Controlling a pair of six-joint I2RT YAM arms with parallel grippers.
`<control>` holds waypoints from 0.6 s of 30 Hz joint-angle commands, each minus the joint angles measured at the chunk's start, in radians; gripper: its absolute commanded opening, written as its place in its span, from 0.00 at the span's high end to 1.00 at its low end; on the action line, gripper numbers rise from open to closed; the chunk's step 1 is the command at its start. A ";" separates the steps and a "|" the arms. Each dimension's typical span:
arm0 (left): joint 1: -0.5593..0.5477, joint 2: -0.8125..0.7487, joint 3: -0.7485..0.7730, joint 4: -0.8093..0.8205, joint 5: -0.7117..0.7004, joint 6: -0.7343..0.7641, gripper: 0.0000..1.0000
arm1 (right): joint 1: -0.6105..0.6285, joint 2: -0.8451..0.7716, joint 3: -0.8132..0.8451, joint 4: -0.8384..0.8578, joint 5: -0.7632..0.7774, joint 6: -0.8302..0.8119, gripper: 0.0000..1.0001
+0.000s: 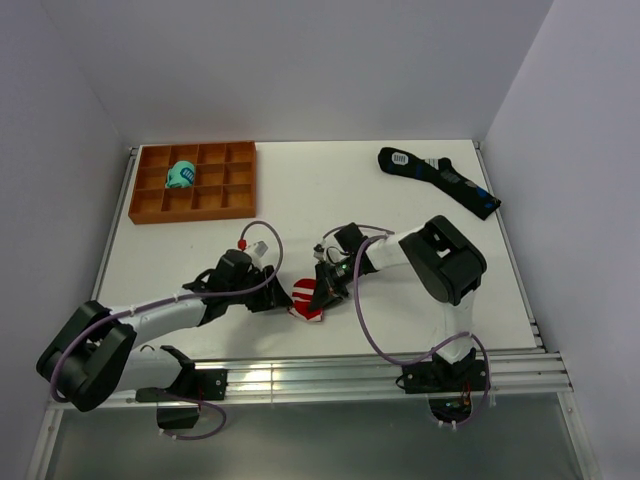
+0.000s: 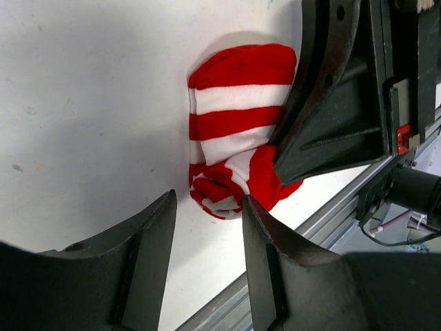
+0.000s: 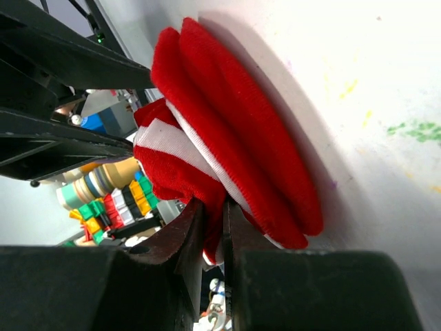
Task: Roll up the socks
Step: Roll the sock at the center of the board.
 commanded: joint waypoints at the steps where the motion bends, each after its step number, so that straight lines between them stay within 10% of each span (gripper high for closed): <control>1: -0.013 -0.032 -0.025 0.078 0.025 -0.010 0.51 | 0.003 0.071 -0.030 -0.116 0.228 -0.062 1.00; 18: -0.035 -0.056 -0.063 0.150 0.033 -0.025 0.51 | 0.001 0.085 -0.036 -0.109 0.230 -0.054 1.00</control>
